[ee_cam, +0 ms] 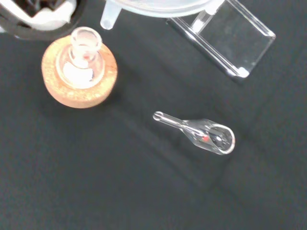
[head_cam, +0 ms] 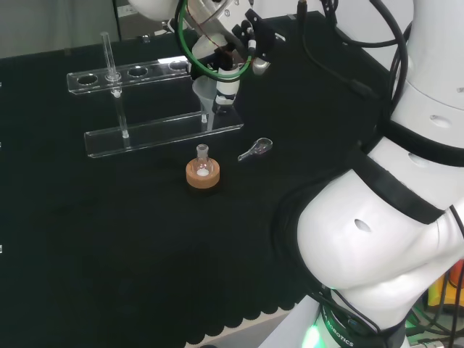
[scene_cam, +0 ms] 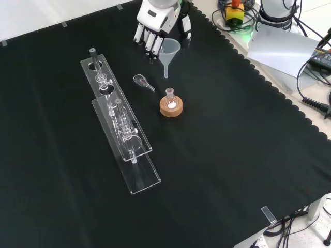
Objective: Put the funnel back on the funnel stand.
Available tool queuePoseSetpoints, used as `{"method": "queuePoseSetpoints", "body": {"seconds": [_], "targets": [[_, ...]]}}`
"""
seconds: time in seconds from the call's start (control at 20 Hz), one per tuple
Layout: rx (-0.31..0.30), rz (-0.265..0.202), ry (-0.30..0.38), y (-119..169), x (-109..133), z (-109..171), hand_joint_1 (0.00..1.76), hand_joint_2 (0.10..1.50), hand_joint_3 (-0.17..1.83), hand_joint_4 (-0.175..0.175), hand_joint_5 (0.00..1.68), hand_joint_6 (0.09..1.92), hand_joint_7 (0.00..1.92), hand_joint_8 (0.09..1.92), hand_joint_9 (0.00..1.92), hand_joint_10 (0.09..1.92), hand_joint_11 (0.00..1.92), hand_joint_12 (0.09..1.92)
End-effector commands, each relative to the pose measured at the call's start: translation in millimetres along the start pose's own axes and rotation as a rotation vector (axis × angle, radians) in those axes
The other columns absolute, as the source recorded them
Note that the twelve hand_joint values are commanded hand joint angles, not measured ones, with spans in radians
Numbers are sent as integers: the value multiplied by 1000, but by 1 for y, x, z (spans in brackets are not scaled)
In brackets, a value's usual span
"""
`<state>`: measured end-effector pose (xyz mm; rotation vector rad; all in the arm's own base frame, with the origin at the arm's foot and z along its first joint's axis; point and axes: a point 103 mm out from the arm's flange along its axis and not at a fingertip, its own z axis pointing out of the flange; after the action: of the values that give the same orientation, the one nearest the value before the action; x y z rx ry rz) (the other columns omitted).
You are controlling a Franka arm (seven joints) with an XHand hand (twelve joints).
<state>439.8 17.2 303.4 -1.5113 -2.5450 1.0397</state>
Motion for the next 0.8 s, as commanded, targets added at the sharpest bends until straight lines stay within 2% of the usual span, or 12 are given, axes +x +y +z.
{"method": "queuePoseSetpoints", "body": {"seconds": [0.05, 0.3, 0.4, 0.55, 0.8], "targets": [[30, 39, -40, -10, -9, -13, 796, 640, 495, 22, 537, 637, 589, 643, 1009, 516, 514, 1272], [29, 70, -25, -12, -20, -17, 795, 641, 497, 22, 537, 642, 588, 645, 1010, 516, 516, 1272], [53, 97, -24, -12, -28, -18, 794, 641, 498, 22, 537, 644, 588, 645, 1011, 516, 517, 1272], [68, 140, -37, -12, -43, -19, 792, 644, 501, 22, 546, 649, 595, 648, 1021, 520, 519, 1272], [66, 189, 4, -11, -75, -23, 787, 650, 506, 23, 569, 661, 610, 654, 1030, 522, 522, 1271]]}}
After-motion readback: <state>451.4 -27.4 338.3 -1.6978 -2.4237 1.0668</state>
